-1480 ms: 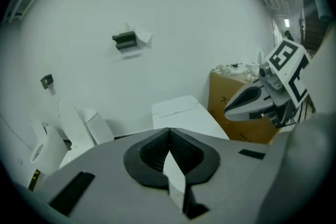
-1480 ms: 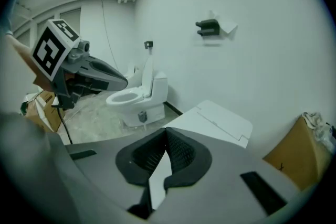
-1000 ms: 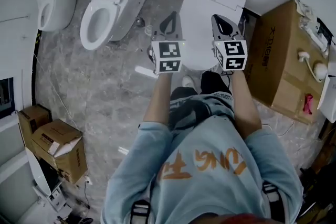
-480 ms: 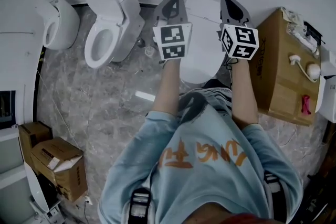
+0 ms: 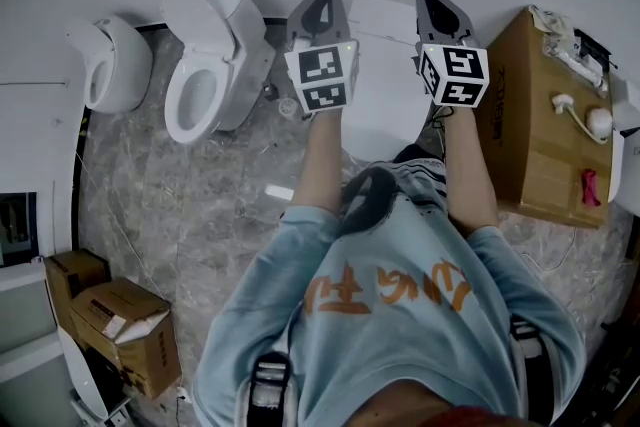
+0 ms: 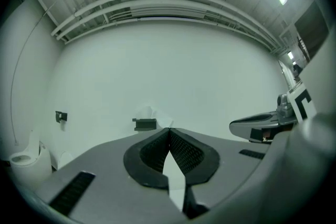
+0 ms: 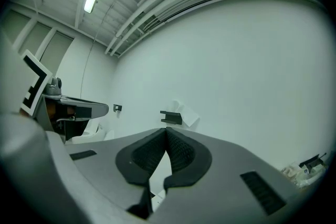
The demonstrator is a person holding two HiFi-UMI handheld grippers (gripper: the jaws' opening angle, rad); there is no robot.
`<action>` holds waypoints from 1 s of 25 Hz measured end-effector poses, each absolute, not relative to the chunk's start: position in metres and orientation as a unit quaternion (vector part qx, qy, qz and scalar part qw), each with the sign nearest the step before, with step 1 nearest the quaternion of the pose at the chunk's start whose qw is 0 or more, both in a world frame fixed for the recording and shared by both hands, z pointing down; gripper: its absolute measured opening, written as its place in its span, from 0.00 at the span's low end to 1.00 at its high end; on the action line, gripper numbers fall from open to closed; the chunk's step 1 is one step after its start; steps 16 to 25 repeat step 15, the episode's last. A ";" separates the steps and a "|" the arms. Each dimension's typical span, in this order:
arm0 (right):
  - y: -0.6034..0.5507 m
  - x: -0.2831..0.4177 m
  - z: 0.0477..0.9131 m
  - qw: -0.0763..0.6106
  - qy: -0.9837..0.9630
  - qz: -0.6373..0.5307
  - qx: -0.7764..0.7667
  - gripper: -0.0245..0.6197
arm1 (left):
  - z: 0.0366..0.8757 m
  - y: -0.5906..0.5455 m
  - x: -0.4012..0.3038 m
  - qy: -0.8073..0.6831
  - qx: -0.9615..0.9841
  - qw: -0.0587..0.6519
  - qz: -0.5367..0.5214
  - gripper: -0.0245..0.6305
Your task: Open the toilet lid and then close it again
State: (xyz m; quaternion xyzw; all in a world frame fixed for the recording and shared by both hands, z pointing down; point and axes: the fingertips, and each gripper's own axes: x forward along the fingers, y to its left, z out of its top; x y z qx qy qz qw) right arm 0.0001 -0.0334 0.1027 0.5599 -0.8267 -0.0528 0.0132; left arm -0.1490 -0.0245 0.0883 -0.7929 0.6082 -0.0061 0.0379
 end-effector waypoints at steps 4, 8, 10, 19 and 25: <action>-0.034 -0.005 0.100 0.013 -0.828 -0.059 0.557 0.06 | 0.086 -0.023 -0.145 0.598 -0.800 0.044 0.001 0.08; -0.033 -0.008 0.100 0.016 -0.829 -0.062 0.556 0.06 | 0.089 -0.024 -0.144 0.594 -0.803 0.041 -0.002 0.08; -0.032 -0.006 0.099 0.018 -0.828 -0.062 0.556 0.06 | 0.087 -0.024 -0.143 0.592 -0.805 0.044 0.004 0.08; -0.031 -0.003 0.095 0.025 -0.830 -0.071 0.552 0.06 | 0.083 -0.024 -0.137 0.589 -0.807 0.038 0.023 0.08; -0.031 -0.003 0.095 0.025 -0.830 -0.071 0.552 0.06 | 0.083 -0.024 -0.137 0.589 -0.807 0.038 0.023 0.08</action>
